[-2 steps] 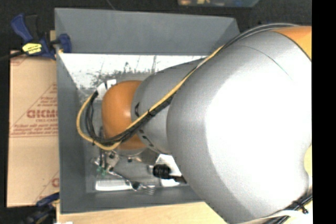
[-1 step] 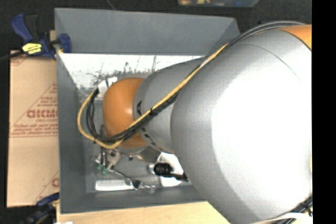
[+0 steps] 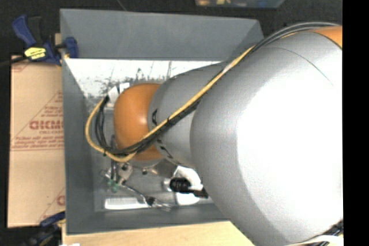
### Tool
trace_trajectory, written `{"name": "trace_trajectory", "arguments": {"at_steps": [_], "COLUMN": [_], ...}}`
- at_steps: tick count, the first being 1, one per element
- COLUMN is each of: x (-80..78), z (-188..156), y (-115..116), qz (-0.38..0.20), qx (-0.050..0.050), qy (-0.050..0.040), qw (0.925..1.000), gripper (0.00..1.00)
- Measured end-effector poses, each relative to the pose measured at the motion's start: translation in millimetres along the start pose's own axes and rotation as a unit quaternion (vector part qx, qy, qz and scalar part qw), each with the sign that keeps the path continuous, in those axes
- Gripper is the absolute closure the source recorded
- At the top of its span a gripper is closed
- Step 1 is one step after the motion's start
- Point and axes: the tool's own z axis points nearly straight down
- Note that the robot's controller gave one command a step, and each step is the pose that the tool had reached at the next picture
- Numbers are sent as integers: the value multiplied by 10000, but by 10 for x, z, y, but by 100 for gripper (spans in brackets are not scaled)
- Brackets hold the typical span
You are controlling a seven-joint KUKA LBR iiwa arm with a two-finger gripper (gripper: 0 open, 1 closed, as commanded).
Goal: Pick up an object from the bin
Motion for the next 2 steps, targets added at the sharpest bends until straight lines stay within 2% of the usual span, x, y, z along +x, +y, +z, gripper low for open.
{"name": "trace_trajectory", "arguments": {"at_steps": [2], "x": [-7], "z": [-444], "y": [-14], "qz": [-20], "qx": [28], "qy": [13], "qw": [10000], "gripper": [100]}}
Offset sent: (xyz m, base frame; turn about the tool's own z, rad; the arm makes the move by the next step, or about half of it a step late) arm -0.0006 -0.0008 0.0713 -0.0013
